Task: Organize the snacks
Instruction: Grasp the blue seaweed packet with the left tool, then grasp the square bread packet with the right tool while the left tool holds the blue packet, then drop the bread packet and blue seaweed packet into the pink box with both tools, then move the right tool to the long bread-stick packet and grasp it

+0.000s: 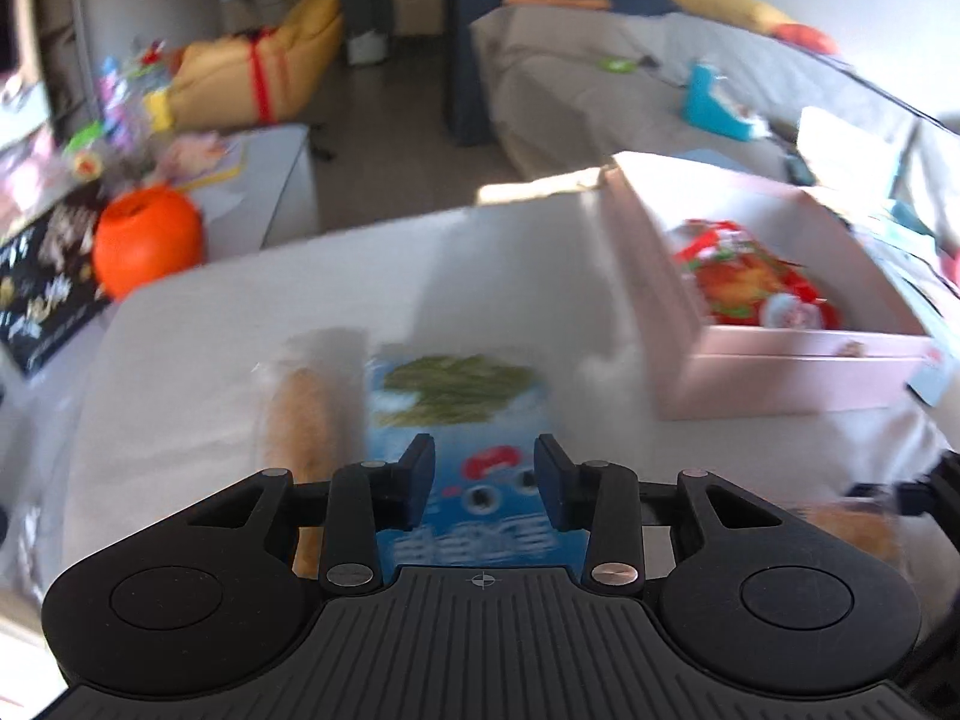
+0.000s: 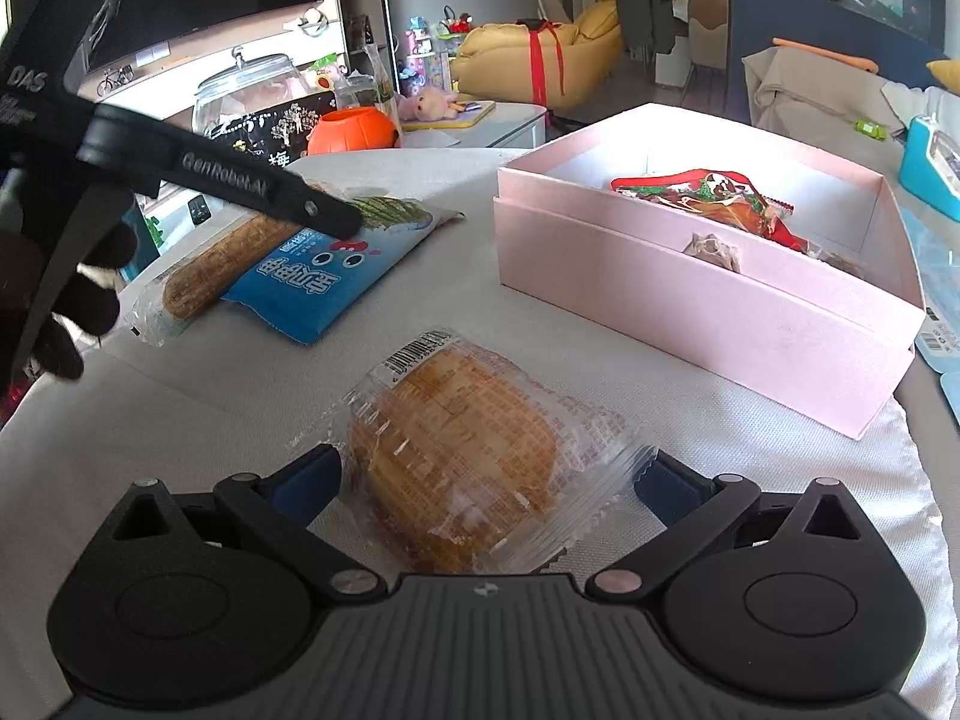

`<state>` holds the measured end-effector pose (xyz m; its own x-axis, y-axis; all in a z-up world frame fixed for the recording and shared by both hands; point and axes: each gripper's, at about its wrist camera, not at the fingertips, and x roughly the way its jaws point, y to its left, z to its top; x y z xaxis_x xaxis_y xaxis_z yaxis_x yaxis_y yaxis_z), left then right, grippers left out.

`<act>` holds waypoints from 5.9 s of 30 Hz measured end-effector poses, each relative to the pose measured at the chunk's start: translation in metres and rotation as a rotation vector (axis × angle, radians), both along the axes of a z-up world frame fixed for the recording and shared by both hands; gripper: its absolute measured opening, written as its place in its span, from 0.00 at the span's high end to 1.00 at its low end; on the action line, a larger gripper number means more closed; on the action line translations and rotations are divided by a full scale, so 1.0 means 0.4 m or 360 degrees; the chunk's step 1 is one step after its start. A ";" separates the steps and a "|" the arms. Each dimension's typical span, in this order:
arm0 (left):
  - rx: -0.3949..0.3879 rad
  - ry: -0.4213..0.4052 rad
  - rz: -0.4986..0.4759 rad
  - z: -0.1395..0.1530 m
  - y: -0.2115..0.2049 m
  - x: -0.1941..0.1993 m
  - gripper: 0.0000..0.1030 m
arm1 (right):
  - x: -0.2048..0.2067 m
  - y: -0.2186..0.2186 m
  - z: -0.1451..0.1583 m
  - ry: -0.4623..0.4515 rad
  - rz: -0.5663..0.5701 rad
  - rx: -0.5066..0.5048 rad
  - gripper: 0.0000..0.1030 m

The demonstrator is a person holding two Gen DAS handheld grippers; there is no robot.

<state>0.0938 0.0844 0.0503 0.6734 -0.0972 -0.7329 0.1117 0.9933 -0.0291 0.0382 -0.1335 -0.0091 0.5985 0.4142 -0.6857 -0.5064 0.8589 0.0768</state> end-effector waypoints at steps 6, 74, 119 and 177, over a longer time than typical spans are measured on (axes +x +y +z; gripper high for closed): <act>0.0000 0.0000 0.0038 -0.040 0.008 0.029 0.59 | -0.002 0.002 0.001 -0.0002 -0.0002 -0.0004 0.00; 0.0027 0.0202 -0.0301 -0.082 -0.072 -0.082 0.12 | -0.047 0.003 0.037 -0.0063 0.0129 -0.0270 0.00; -0.0663 -0.0106 -0.0419 0.069 -0.216 0.227 0.17 | 0.342 -0.265 0.384 -0.0099 -0.0521 0.0217 0.15; -0.0211 0.0051 0.0176 -0.014 0.075 -0.185 0.65 | 0.036 0.180 0.033 0.0194 0.0027 -0.0089 0.08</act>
